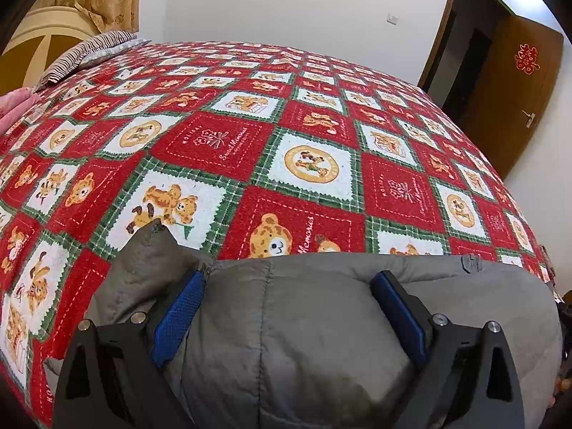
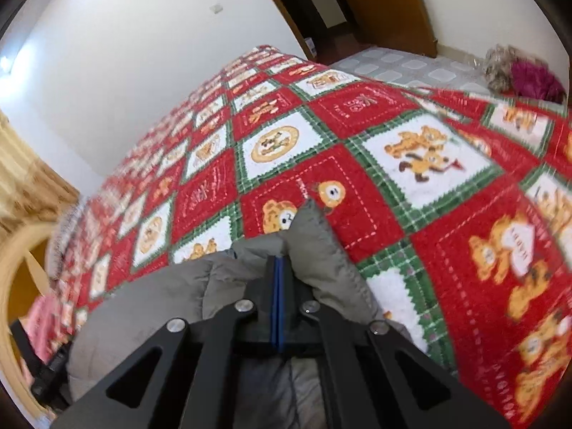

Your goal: Fold large clothes

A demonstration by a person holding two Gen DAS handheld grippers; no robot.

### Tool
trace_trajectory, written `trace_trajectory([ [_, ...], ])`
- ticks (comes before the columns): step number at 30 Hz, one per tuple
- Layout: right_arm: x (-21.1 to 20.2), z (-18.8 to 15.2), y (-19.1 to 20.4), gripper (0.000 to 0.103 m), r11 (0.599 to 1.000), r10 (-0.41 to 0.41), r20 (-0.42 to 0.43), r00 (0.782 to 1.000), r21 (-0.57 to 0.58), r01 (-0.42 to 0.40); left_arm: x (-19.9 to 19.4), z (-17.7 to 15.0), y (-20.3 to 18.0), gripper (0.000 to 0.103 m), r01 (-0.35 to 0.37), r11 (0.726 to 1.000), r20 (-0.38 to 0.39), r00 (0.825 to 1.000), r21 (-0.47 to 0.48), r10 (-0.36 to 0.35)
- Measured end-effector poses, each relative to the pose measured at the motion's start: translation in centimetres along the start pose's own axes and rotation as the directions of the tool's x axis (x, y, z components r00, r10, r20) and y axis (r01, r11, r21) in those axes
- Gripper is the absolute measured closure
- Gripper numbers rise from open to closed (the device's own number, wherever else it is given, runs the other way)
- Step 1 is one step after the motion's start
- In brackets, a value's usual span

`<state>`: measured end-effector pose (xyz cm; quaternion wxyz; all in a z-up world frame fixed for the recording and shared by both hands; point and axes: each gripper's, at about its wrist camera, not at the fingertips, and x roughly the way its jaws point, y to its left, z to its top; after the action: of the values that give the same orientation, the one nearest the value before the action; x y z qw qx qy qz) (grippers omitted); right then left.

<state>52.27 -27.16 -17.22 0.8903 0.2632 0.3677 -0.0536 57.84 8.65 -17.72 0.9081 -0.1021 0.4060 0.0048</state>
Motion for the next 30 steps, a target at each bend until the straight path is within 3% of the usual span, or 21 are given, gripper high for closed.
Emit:
trace_trajectory([
  [3, -1.8, -0.1, 1.0, 0.096, 0.999, -0.02, 0.009, 1.0, -0.039, 0.02, -1.3, 0.7, 0.0, 0.007, 0.009, 0.999, -0.067, 0.998, 0.043, -0.006],
  [4, -2.6, -0.2, 1.3, 0.089, 0.998, -0.012, 0.019, 1.0, -0.054, 0.013, -2.2, 0.8, 0.1, 0.007, 0.017, 0.999, -0.071, 0.997, 0.052, -0.013],
  [9, -9.2, -2.5, 5.2, 0.089, 0.969, 0.0, 0.109, 0.994, -0.248, 0.027, -9.9, -0.3, 2.3, 0.007, -0.027, 0.991, 0.001, 1.0, 0.129, 0.027],
  [12, -11.3, -5.6, 7.0, 0.089, 0.939, 0.001, 0.093, 0.996, -0.341, 0.031, -12.6, -3.1, 4.4, 0.007, -0.082, 0.988, 0.035, 0.996, 0.129, 0.078],
  [15, -10.9, -8.6, 7.7, 0.085, 0.918, -0.039, 0.084, 0.996, -0.391, 0.069, -12.9, -5.6, 6.8, 0.007, -0.133, 0.99, 0.034, 0.991, 0.047, 0.131],
  [17, -9.6, -9.9, 7.4, 0.085, 0.912, -0.073, 0.064, 0.995, -0.4, 0.093, -11.9, -6.7, 8.2, 0.007, -0.123, 0.992, 0.0, 0.992, -0.027, 0.123],
  [19, -7.9, -10.7, 5.9, 0.086, 0.933, -0.063, 0.029, 0.998, -0.352, 0.069, -10.6, -7.4, 8.9, 0.007, -0.12, 0.991, -0.017, 0.993, -0.064, 0.119],
  [21, -7.8, -11.0, 5.4, 0.086, 0.942, -0.047, 0.046, 0.998, -0.329, 0.06, -9.7, -8.0, 9.3, 0.006, -0.114, 0.99, -0.009, 0.994, -0.087, 0.113],
  [25, -6.7, -11.5, 4.9, 0.088, 0.94, -0.047, 0.056, 0.997, -0.336, 0.063, -8.8, -8.4, 9.3, 0.006, -0.114, 0.99, -0.008, 0.993, -0.087, 0.114],
  [30, -6.8, -11.1, 3.2, 0.098, 0.966, 0.018, 0.041, 0.999, -0.257, -0.007, -8.8, -8.7, 8.4, 0.005, -0.155, 0.987, 0.0, 0.988, -0.044, 0.155],
])
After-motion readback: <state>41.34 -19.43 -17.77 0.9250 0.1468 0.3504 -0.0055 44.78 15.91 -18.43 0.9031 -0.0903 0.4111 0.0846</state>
